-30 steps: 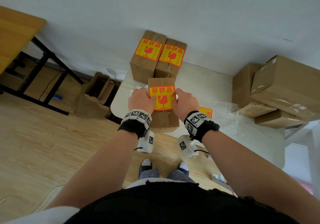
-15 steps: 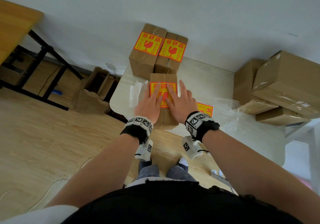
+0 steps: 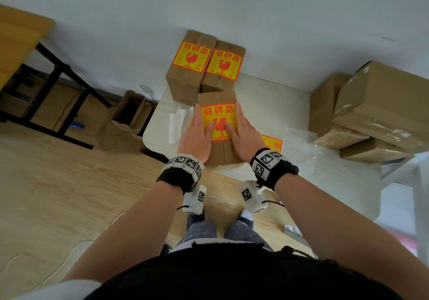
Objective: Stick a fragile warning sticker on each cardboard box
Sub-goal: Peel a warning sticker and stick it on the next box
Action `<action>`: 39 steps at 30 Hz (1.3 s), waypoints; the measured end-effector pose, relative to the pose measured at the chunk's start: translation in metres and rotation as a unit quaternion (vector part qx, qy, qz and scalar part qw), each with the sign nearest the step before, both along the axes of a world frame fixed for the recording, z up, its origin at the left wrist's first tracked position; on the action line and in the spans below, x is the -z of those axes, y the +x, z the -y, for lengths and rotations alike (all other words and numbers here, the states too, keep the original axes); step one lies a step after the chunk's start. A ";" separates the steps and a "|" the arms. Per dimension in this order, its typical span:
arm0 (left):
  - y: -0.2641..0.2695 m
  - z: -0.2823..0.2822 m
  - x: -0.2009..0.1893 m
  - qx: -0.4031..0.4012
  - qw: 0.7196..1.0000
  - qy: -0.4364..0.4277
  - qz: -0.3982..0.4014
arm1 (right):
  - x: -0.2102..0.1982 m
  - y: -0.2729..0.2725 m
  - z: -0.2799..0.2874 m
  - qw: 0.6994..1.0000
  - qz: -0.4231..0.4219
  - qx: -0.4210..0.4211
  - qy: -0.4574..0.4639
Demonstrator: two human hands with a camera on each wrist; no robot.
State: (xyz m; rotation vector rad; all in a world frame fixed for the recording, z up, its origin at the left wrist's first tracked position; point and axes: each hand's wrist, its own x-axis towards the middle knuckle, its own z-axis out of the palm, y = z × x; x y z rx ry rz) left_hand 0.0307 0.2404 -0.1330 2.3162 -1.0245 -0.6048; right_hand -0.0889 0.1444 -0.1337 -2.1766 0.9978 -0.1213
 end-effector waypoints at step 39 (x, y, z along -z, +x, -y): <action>0.041 0.207 0.009 0.112 0.980 -0.083 -0.144 | 0.007 0.010 0.174 0.963 0.080 0.251 0.050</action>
